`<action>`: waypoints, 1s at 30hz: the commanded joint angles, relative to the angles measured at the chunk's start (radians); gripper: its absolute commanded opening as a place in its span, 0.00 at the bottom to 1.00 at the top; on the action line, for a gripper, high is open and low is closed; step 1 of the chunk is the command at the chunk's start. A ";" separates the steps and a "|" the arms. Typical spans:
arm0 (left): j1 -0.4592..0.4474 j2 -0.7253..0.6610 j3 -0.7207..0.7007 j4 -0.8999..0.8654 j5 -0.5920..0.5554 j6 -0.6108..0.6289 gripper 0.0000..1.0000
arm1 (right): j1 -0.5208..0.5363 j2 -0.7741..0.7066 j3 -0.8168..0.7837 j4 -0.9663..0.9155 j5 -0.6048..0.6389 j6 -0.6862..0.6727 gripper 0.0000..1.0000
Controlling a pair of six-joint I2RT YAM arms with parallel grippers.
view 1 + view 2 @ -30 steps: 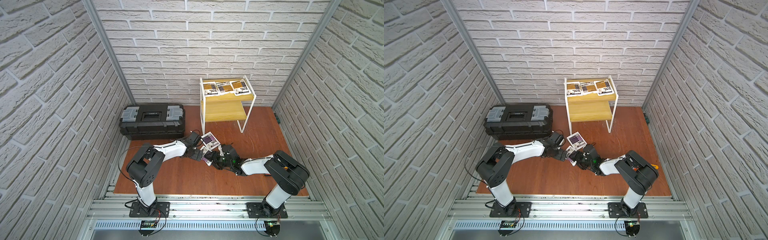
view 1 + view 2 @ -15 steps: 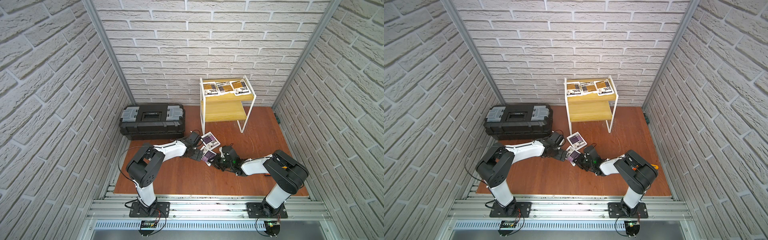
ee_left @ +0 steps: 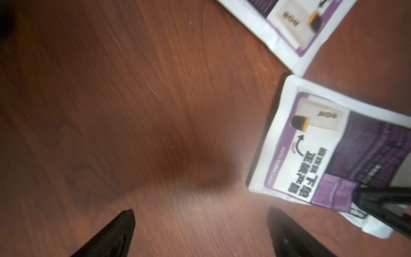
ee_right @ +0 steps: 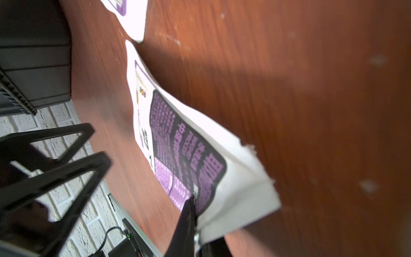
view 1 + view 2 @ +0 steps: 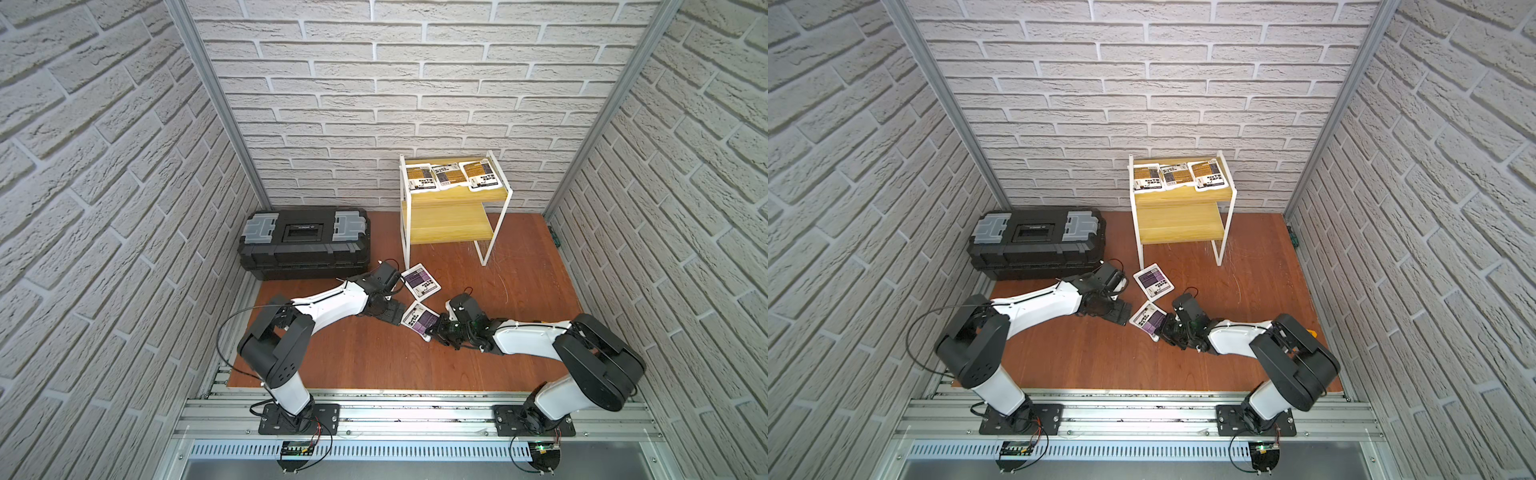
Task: Place the bagged coffee beans on the shelf by color
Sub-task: Pick up the bagged coffee beans at the center of the board, then place the bagged coffee beans on the shelf.
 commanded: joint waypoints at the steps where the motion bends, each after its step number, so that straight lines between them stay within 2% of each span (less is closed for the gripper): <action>1: -0.005 -0.105 0.020 -0.062 0.006 -0.044 0.98 | -0.007 -0.101 -0.007 -0.145 0.006 -0.036 0.02; 7: -0.007 -0.242 0.037 -0.115 -0.029 -0.104 0.98 | -0.016 -0.262 -0.001 -0.264 0.026 -0.044 0.02; 13: 0.004 -0.325 0.079 -0.121 -0.079 -0.166 0.99 | -0.026 -0.409 -0.004 -0.299 0.086 -0.024 0.02; 21: 0.080 -0.348 0.174 -0.096 -0.072 -0.215 0.98 | -0.026 -0.551 -0.007 -0.230 0.211 0.067 0.02; 30: 0.204 -0.281 0.262 -0.004 0.039 -0.279 0.98 | -0.024 -0.565 0.062 -0.147 0.350 0.067 0.02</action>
